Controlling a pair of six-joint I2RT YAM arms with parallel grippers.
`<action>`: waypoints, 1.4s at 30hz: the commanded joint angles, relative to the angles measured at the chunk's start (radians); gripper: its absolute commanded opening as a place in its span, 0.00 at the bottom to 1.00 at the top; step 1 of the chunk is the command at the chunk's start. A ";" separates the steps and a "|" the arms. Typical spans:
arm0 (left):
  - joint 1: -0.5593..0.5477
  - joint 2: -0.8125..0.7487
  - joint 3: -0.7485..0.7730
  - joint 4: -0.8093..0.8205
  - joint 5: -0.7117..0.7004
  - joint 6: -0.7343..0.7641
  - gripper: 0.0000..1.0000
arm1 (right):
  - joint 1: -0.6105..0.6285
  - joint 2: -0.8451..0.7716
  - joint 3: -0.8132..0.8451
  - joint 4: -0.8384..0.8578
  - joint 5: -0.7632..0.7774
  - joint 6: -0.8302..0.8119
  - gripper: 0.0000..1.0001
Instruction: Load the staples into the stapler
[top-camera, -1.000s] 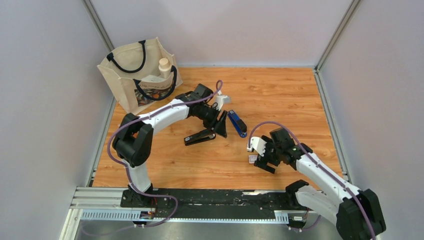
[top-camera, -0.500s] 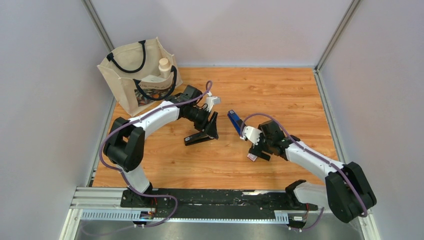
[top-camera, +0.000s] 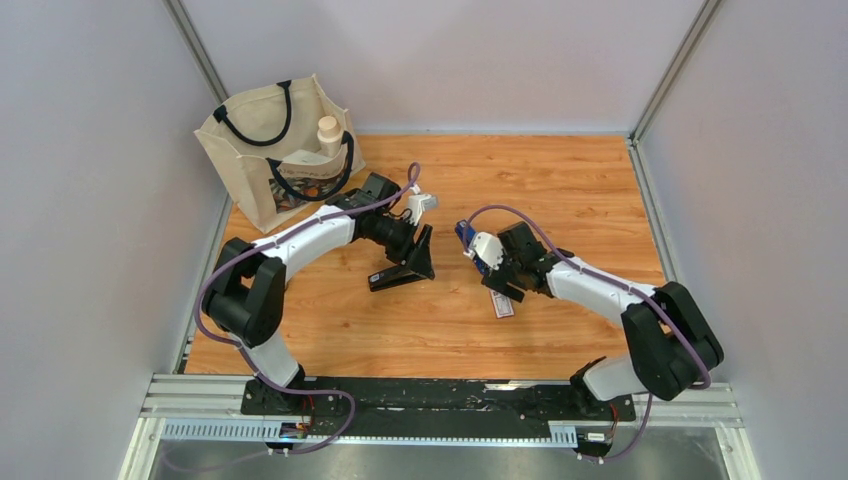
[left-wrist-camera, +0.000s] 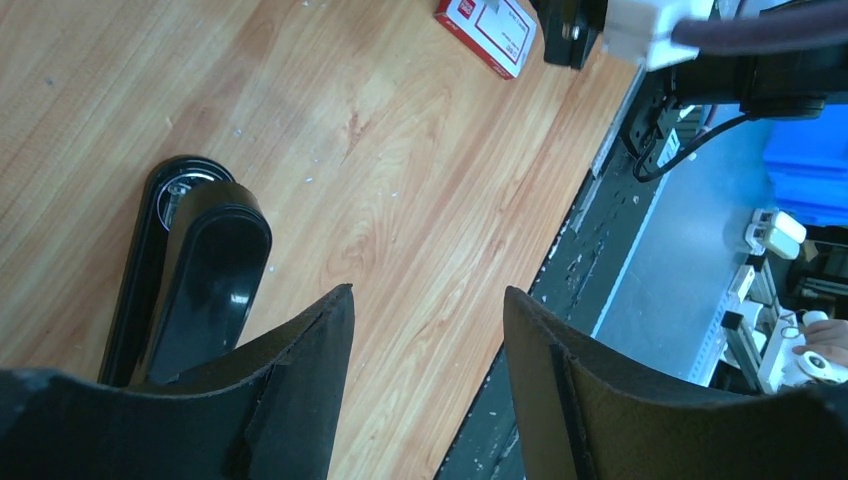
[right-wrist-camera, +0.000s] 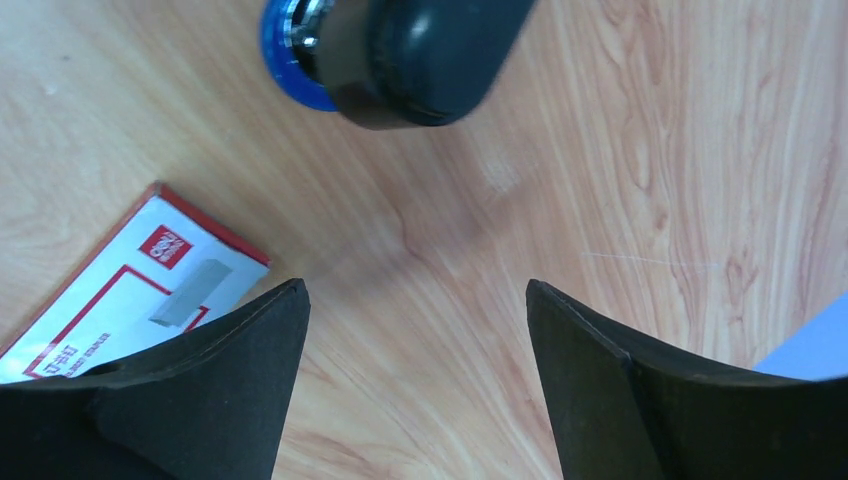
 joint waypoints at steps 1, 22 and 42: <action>0.008 -0.063 -0.009 0.036 0.026 0.006 0.65 | -0.003 -0.052 0.071 -0.019 0.086 0.093 0.85; 0.020 -0.094 -0.026 0.065 -0.006 0.010 0.65 | 0.033 0.083 0.217 -0.320 -0.274 0.375 0.76; 0.020 -0.080 -0.038 0.084 0.000 0.006 0.64 | 0.049 0.180 0.218 -0.343 -0.271 0.364 0.67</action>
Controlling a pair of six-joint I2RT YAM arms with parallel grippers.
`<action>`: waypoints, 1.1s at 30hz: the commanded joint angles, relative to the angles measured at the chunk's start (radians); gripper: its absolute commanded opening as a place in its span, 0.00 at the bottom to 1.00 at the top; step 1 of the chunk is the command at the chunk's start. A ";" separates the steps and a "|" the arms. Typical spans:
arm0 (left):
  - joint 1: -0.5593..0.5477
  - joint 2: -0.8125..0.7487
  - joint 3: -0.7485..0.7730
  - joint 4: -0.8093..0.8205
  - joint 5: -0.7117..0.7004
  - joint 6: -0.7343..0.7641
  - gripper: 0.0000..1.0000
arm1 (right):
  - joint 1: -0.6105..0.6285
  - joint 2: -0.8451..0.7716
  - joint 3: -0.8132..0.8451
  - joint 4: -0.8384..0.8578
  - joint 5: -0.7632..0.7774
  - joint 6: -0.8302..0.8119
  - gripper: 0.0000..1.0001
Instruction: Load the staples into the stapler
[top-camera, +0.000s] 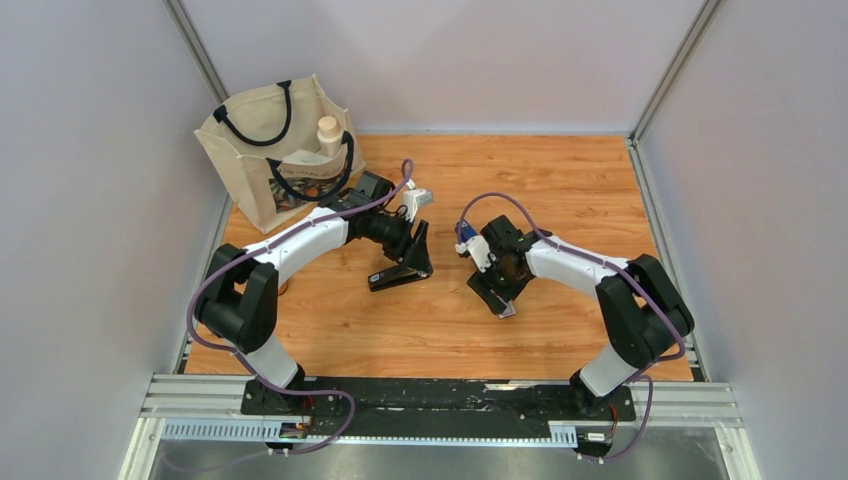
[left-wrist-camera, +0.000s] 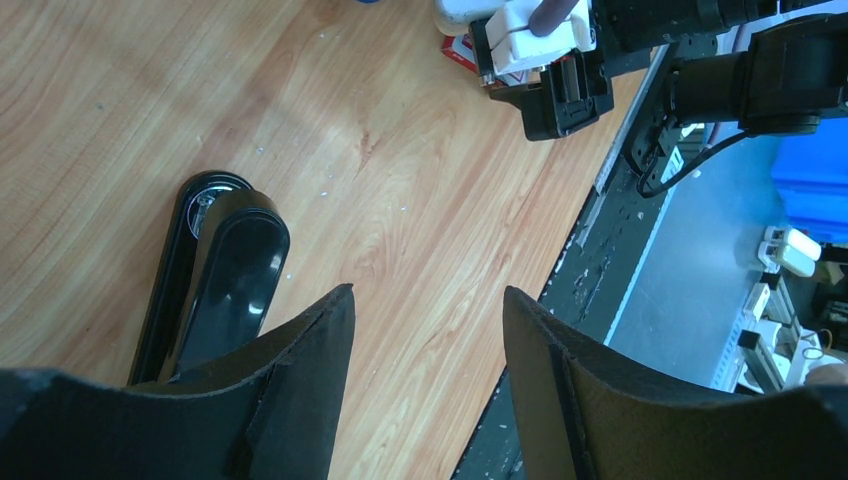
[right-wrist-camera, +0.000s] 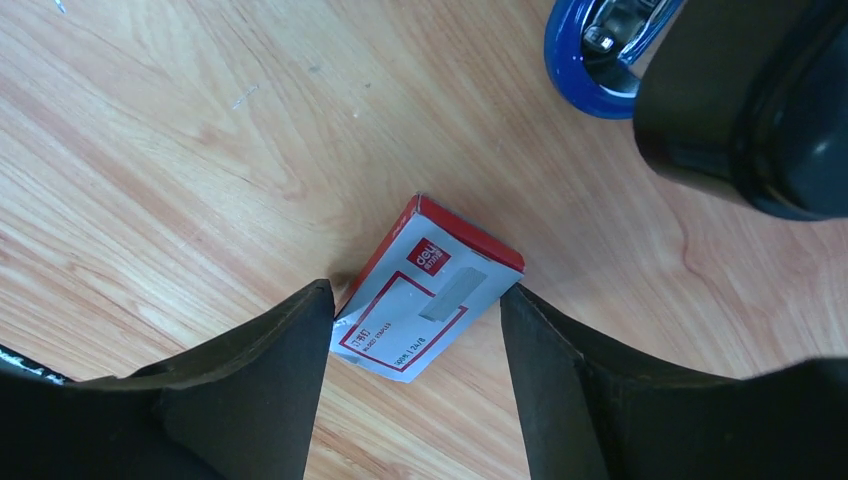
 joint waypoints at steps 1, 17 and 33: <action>0.002 -0.028 -0.004 0.031 0.008 0.012 0.64 | 0.022 -0.003 0.017 -0.003 0.006 -0.020 0.67; 0.002 -0.012 -0.018 0.045 0.025 -0.001 0.64 | 0.080 -0.075 -0.056 0.013 -0.078 -0.209 0.51; 0.001 0.009 -0.067 0.117 0.001 -0.073 0.64 | 0.111 -0.103 -0.059 0.052 -0.020 -0.146 0.67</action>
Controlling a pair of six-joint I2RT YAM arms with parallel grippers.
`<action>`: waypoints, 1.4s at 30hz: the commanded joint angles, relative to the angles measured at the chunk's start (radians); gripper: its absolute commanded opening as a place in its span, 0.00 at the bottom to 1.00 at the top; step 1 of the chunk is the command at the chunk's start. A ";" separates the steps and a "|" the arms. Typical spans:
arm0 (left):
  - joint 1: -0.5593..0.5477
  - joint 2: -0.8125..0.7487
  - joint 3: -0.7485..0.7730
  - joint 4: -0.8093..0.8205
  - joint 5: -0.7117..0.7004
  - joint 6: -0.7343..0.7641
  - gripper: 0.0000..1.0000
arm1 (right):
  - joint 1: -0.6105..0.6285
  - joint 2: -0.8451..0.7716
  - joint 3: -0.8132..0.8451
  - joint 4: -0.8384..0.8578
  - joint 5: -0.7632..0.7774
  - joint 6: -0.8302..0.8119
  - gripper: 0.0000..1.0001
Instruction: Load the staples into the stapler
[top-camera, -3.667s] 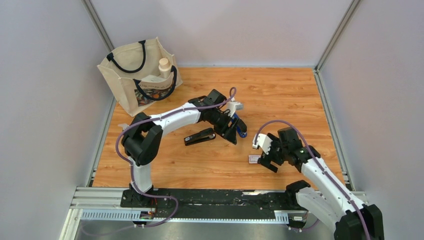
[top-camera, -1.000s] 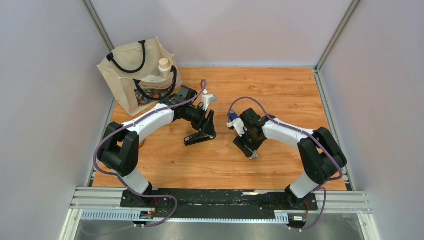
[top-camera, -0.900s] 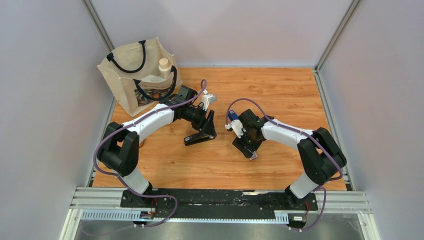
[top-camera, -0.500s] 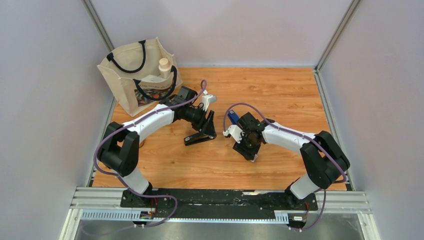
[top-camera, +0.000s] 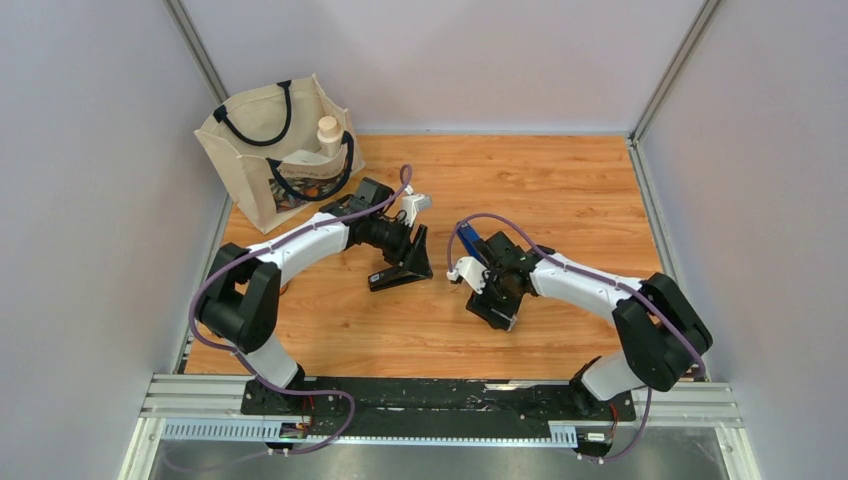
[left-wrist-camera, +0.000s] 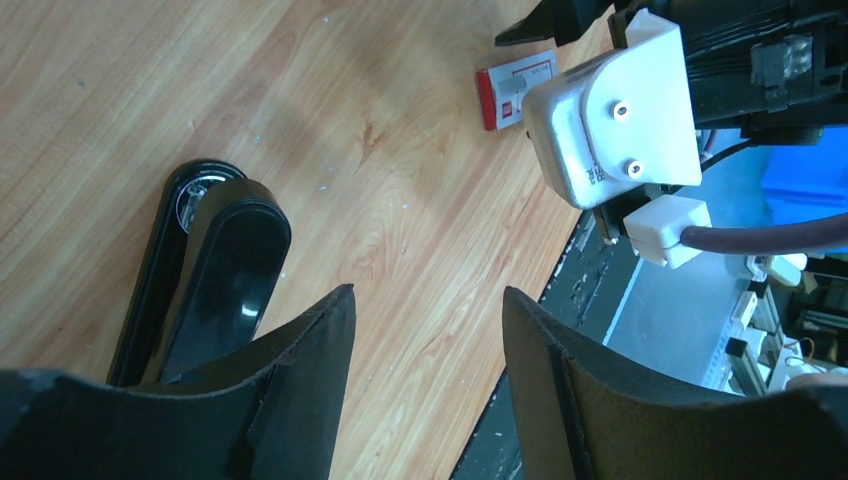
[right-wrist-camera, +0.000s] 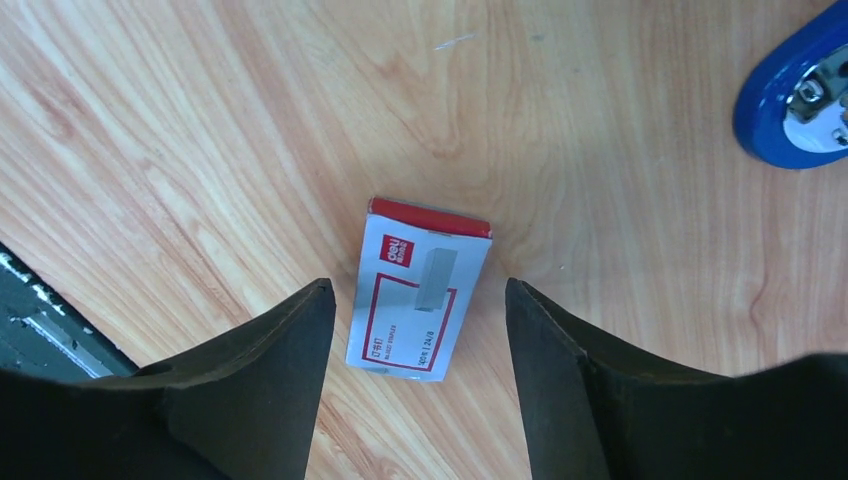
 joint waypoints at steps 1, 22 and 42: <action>0.001 0.015 -0.015 0.058 -0.009 -0.038 0.64 | 0.022 0.032 0.055 0.037 0.075 0.077 0.67; 0.001 0.049 -0.023 0.064 -0.011 -0.046 0.63 | 0.103 -0.046 -0.012 0.065 0.126 -0.011 0.61; -0.007 0.052 -0.029 0.071 -0.006 -0.054 0.63 | 0.092 0.013 0.009 -0.061 0.178 0.035 0.59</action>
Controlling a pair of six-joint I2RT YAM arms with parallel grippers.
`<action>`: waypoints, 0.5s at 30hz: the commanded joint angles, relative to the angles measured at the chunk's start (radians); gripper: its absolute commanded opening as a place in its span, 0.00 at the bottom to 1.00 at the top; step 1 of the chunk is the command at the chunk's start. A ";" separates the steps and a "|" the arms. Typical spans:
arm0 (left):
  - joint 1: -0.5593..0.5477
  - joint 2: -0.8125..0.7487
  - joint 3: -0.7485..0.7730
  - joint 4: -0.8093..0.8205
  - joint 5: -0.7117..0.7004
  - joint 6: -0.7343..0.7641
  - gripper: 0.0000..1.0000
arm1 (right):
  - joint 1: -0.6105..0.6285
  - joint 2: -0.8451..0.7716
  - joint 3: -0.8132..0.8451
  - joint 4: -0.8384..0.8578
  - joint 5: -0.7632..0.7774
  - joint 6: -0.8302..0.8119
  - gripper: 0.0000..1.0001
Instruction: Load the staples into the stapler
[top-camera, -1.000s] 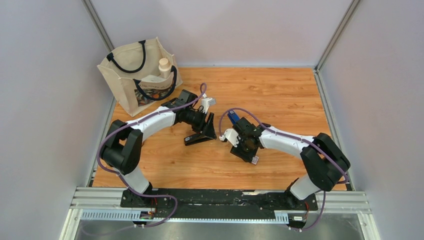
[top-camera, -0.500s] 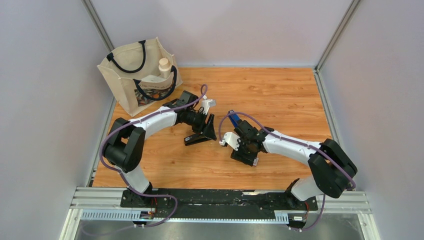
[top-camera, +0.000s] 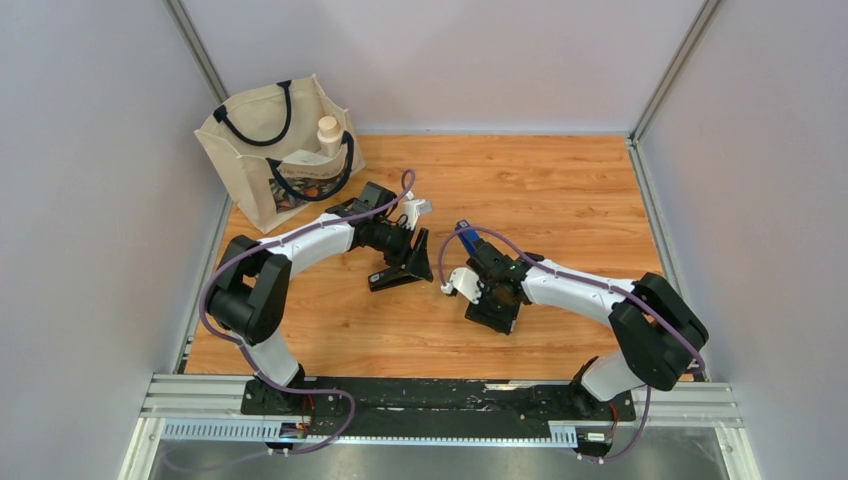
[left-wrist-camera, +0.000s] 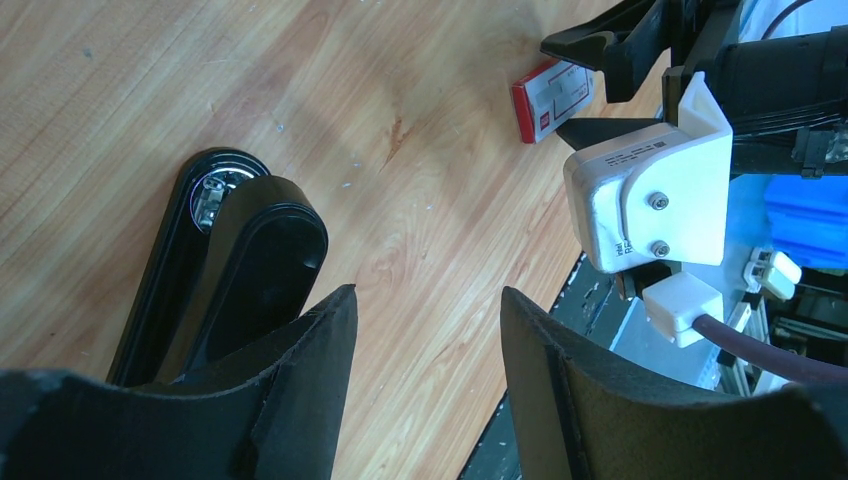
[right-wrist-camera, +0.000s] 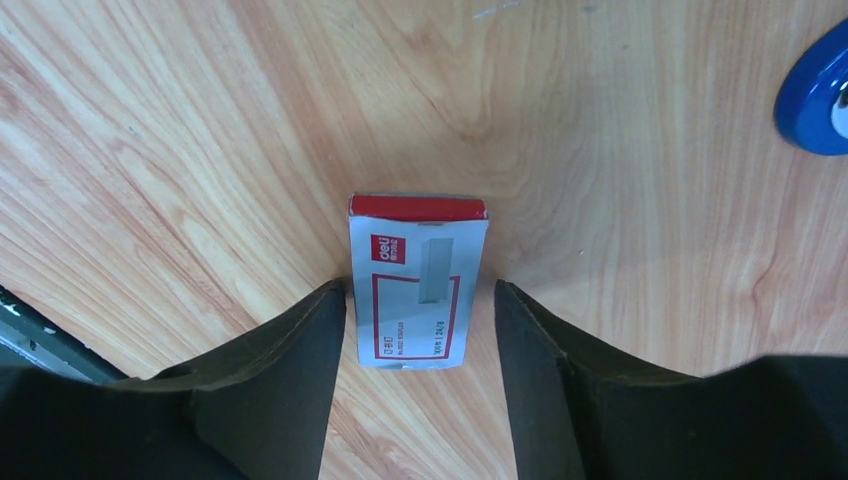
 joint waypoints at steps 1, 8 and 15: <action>-0.006 -0.008 -0.002 0.029 0.012 -0.011 0.63 | -0.004 -0.006 0.001 -0.033 0.027 0.001 0.57; -0.017 0.000 0.001 0.026 0.009 -0.013 0.63 | -0.004 0.007 0.004 -0.017 0.024 -0.002 0.44; -0.023 0.018 0.010 0.013 0.011 -0.008 0.63 | -0.004 -0.075 -0.003 0.025 0.016 -0.025 0.43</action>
